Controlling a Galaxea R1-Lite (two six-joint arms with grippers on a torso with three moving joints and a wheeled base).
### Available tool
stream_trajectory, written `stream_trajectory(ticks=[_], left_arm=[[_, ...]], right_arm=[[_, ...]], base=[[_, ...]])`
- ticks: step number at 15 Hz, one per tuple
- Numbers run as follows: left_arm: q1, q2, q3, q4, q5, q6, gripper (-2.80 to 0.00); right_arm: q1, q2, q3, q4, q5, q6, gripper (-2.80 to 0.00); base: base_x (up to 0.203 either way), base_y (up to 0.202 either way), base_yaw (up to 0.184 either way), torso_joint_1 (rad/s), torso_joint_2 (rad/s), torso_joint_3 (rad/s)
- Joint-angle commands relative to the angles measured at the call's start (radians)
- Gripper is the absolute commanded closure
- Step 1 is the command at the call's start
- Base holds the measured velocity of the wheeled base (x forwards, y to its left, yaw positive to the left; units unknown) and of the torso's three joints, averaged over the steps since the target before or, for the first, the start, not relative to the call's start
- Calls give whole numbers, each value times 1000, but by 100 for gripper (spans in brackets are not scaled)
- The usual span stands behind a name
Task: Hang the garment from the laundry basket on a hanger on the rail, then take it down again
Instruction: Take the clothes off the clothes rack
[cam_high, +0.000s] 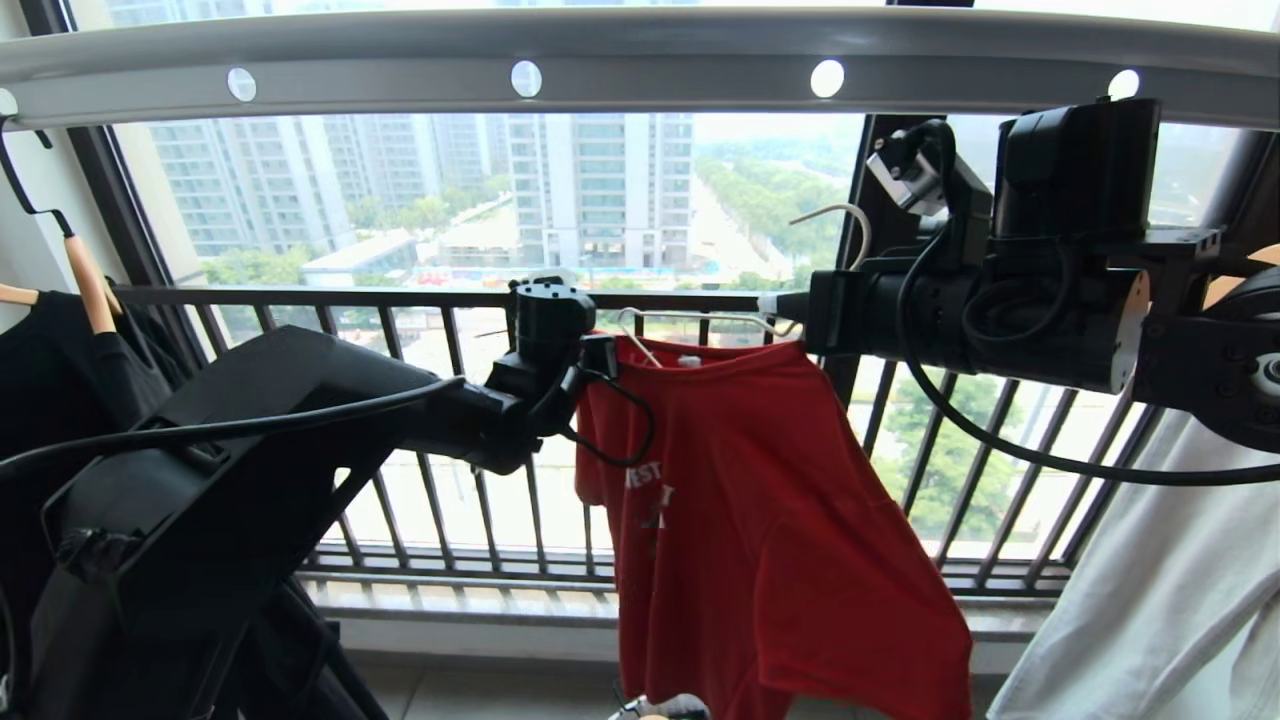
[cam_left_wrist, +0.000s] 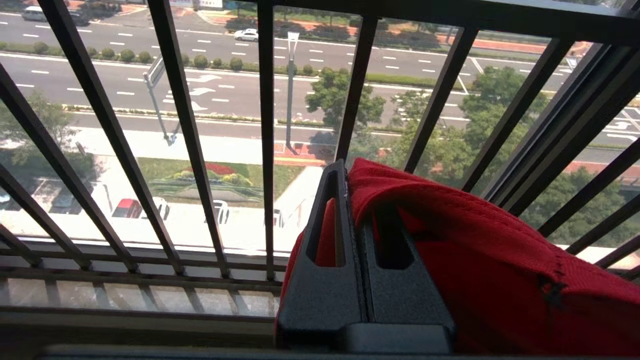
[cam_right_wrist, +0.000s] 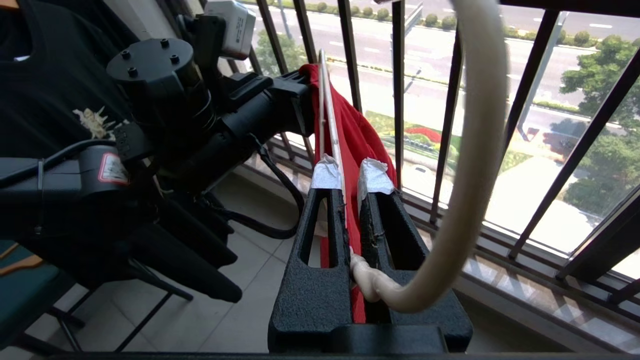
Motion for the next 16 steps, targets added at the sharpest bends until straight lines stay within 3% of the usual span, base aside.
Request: stream_trajectory(ticks=[1, 6, 9, 16], left_arm=[[-37, 2, 71, -9, 3, 31, 0], [-147, -46, 197, -14, 3, 84, 0], [-186, -88, 263, -14, 2, 89, 0], [-265, -270, 379, -14, -3, 86, 0]], right_arm=[[-1, 4, 0, -2, 0, 3, 0], [-1, 28, -3, -28, 1, 9, 0], [-2, 82, 19, -179, -4, 40, 0], [-2, 219, 39, -489, -109, 74, 0]], base=[[0, 0, 0, 0, 0, 0], [0, 0, 0, 0, 0, 0], [0, 0, 0, 0, 0, 0], [0, 0, 0, 0, 0, 0]])
